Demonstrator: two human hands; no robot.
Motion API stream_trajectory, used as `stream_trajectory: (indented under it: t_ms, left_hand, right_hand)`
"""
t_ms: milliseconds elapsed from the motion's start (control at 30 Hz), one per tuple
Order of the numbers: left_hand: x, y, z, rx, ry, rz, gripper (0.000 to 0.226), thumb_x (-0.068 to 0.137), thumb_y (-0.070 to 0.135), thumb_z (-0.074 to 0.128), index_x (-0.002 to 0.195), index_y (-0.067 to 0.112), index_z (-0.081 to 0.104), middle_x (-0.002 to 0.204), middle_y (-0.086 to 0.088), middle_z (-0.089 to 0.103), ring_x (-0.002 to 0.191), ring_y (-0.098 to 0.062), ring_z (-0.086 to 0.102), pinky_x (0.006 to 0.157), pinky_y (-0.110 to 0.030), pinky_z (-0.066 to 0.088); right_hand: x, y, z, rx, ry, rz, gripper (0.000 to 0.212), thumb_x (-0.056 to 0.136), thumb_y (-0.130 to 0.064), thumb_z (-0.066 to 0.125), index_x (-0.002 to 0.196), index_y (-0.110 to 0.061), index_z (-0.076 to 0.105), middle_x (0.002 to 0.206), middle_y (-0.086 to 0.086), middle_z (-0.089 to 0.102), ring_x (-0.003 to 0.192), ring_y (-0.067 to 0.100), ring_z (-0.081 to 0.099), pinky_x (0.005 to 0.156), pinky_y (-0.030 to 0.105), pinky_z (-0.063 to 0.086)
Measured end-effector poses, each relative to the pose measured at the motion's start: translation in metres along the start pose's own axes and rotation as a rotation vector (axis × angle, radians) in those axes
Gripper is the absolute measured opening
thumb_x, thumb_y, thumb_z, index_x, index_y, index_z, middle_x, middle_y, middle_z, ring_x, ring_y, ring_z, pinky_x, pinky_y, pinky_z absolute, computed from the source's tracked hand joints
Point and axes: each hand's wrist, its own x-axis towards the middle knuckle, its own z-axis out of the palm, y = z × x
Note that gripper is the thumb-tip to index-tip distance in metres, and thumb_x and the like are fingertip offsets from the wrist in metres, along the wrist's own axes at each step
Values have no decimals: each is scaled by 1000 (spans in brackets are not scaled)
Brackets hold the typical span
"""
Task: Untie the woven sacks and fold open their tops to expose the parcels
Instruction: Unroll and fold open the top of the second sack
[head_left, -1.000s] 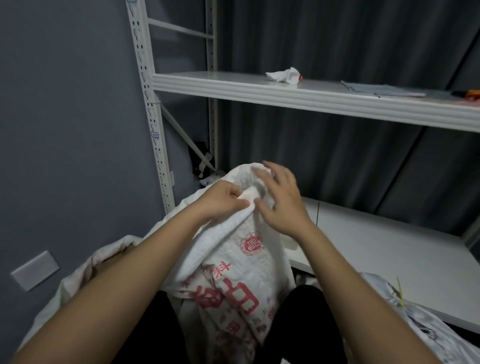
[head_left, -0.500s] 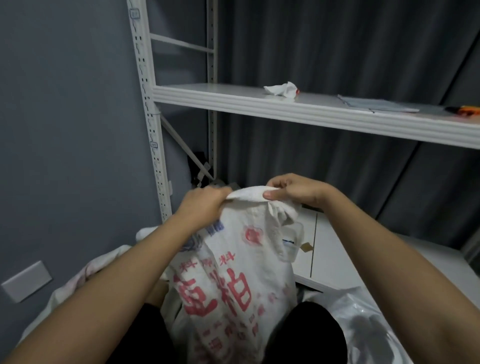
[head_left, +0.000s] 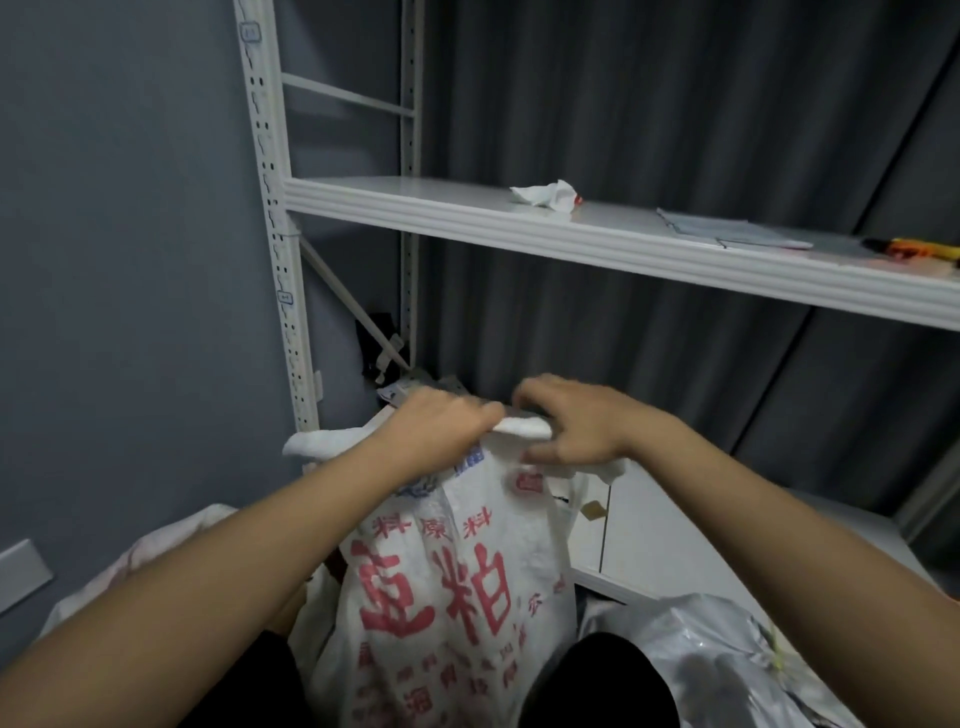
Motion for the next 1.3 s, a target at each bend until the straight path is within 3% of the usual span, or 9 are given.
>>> stream_trajectory:
  t_ms: [67, 200, 300, 400, 600, 767, 967, 1167, 1300]
  left_hand:
    - [-5, 0, 2, -116, 70, -5, 20, 82, 21, 62, 102, 18, 61, 83, -2, 67, 73, -27, 65, 51, -28, 32]
    - [-11, -10, -5, -819, -411, -253, 22, 91, 42, 56, 99, 22, 56, 87, 10, 58, 85, -14, 55, 69, -29, 39]
    - [-9, -5, -4, -355, -394, -180, 16, 96, 25, 47, 106, 16, 55, 96, -3, 62, 91, -25, 59, 65, -30, 35]
    - [-7, 5, 6, 107, -269, -80, 23, 93, 16, 43, 116, 18, 47, 104, -4, 64, 94, -29, 61, 62, -31, 29]
    - [-17, -14, 4, -855, -548, -230, 29, 90, 46, 57, 99, 18, 58, 84, 7, 57, 79, -14, 54, 66, -27, 39]
    - [-16, 8, 13, -41, -252, -96, 33, 98, 36, 39, 129, 23, 42, 111, -5, 58, 97, -29, 61, 65, -31, 34]
    - [-15, -20, 2, -811, -610, -183, 34, 88, 52, 57, 106, 24, 55, 98, 7, 59, 89, -14, 55, 77, -31, 43]
    - [-23, 4, 15, -33, -240, -16, 27, 99, 32, 37, 120, 16, 43, 113, -6, 55, 102, -28, 58, 64, -33, 33]
    - [-25, -14, 19, -410, -339, -143, 37, 88, 58, 50, 105, 25, 55, 99, 6, 61, 92, -17, 58, 67, -32, 39]
  right_hand:
    - [2, -7, 15, -4, -24, -58, 36, 91, -31, 52, 127, -28, 49, 108, 0, 63, 88, 19, 56, 72, 32, 43]
    - [2, 0, 43, -276, 129, -4, 54, 89, -23, 56, 139, -24, 36, 120, 7, 59, 94, 29, 61, 75, 40, 49]
    - [2, 6, 48, -144, 56, 48, 59, 85, -25, 58, 139, -32, 34, 123, 0, 55, 99, 24, 58, 74, 37, 49]
    - [-1, 5, 49, 186, -16, -60, 19, 91, -35, 57, 109, -29, 55, 99, -8, 63, 87, 13, 61, 69, 27, 46]
    - [-4, 9, 66, -201, 201, 0, 29, 88, -19, 51, 117, -25, 52, 109, -1, 61, 98, 24, 59, 68, 36, 46]
    - [4, -4, 61, 206, 87, -35, 46, 91, -46, 54, 134, -32, 45, 131, -4, 56, 117, 19, 52, 93, 38, 45]
    - [-3, -2, 74, -210, 252, -61, 51, 87, -6, 52, 137, -15, 44, 122, 12, 55, 105, 35, 56, 68, 33, 30]
    - [4, -12, 72, 351, 177, -113, 32, 95, -44, 51, 120, -26, 57, 106, -6, 64, 92, 13, 58, 81, 33, 46]
    - [-3, -7, 87, -1, 382, -150, 24, 88, -28, 50, 106, -18, 64, 89, 3, 67, 78, 23, 64, 57, 31, 47]
